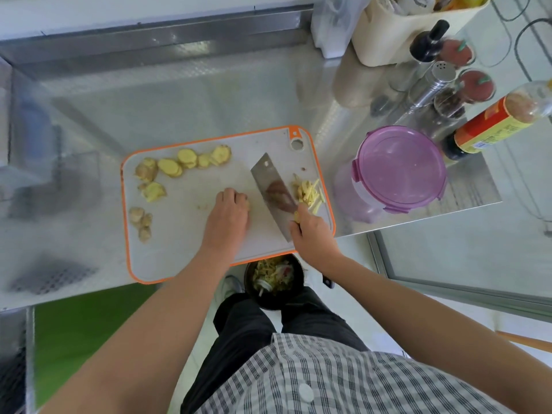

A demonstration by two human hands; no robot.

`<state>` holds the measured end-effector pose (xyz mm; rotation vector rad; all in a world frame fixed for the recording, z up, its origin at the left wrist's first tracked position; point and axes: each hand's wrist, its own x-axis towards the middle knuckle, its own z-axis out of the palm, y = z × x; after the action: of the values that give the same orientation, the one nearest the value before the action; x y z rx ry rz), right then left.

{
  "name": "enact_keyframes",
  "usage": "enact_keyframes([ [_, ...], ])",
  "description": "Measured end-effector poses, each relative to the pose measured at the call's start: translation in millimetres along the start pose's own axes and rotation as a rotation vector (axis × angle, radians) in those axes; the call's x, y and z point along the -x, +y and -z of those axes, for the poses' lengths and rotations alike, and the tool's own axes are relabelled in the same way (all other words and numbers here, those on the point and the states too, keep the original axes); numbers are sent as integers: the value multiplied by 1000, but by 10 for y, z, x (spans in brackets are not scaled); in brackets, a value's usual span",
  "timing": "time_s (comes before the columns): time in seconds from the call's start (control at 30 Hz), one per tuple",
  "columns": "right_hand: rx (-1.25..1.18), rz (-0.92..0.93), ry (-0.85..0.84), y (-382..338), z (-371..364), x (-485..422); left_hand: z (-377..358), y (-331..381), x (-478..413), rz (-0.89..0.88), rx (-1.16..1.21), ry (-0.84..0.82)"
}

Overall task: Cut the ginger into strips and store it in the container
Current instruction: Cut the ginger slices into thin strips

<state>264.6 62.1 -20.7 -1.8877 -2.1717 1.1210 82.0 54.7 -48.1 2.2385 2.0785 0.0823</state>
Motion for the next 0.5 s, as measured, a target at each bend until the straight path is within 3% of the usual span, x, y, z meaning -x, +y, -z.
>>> enact_keyframes([
  [0.13,3,-73,131,82,180,-12,-12,167,26,-170,14,31],
  [0.23,-12,6,100,81,243,53,-40,218,58,-193,69,18],
  [0.5,186,104,-32,-81,69,173,24,113,277,181,416,-52],
])
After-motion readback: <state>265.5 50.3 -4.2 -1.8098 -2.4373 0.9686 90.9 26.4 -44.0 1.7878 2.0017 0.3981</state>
